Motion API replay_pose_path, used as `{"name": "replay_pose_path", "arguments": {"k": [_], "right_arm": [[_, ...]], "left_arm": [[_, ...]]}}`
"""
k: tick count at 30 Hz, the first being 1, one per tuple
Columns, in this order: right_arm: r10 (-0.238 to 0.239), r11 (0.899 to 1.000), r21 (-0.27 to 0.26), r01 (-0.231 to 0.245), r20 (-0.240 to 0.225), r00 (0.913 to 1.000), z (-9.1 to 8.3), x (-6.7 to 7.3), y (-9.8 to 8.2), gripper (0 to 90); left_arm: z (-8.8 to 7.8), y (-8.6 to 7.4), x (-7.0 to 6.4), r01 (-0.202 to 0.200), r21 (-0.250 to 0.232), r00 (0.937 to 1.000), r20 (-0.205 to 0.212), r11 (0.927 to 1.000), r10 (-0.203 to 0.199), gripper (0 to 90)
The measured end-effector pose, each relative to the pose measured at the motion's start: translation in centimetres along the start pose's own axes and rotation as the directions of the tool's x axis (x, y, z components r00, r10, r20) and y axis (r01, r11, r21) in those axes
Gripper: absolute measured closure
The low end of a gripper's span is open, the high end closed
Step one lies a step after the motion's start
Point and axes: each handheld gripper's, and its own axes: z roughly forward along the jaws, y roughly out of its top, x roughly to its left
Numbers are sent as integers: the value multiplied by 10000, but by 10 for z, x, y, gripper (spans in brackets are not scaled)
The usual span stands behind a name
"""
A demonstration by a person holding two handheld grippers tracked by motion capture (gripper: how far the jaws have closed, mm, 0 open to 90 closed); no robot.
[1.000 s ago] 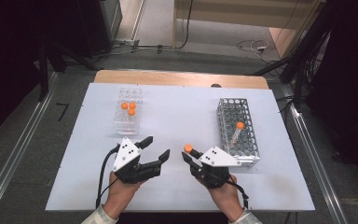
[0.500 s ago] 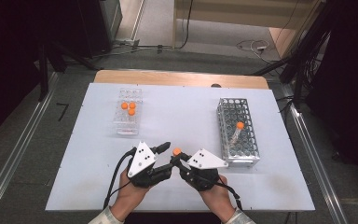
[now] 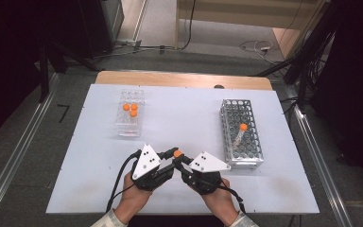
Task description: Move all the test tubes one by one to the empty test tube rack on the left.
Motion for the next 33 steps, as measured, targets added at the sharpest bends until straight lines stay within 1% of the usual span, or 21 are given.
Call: {"name": "replay_pose_path", "arguments": {"k": [1,4,5,7,9,11,13,16,19,25,29,30,33], "right_arm": [[1,10000,16,0,-55,10000,0,-1,0,694],[-17,9999,148,21,-261,9997,0,-3,0,509],[46,9998,203,-40,-317,9995,-1,-5,0,433],[151,9997,217,-144,-327,9994,-3,-8,0,380],[214,9996,200,-210,-222,9995,-6,-11,0,319],[288,9995,166,-286,-127,9995,-11,-17,-1,312],[327,9994,89,-327,-40,9995,-16,-21,-2,301],[412,9991,58,-413,124,9991,-24,-29,-5,284],[572,9983,101,-576,370,9977,-32,-37,-8,260],[787,9968,69,-795,838,9934,-47,-54,-19,245],[957,9953,26,-965,1056,9898,-58,-61,-26,240],[966,9952,15,-974,1106,9892,-60,-63,-27,240],[1082,9940,32,-1096,1286,9858,-67,-67,-33,240]], "left_arm": [[0,0,0,17,-30,10000,-15,10000,-17,697],[-3,1,5,156,-90,9998,-106,9998,-157,697],[-4,1,8,231,-111,9996,-147,9997,-233,697],[-7,2,14,408,-196,9988,-265,9990,-413,698],[-10,3,21,606,-291,9971,-443,9977,-618,697],[-13,4,29,726,-379,9953,-618,9966,-749,698],[-18,6,37,905,-495,9921,-831,9947,-944,698],[-25,10,51,1171,-638,9861,-1113,9911,-1236,697],[-32,12,66,1424,-739,9775,-1461,9870,-1520,697],[-44,15,86,1579,-907,9623,-2090,9833,-1738,697],[-49,15,95,1601,-980,9537,-2411,9822,-1795,698],[-50,15,98,1641,-1010,9504,-2504,9813,-1847,697],[-53,15,104,1692,-1062,9431,-2712,9798,-1923,697]]}}
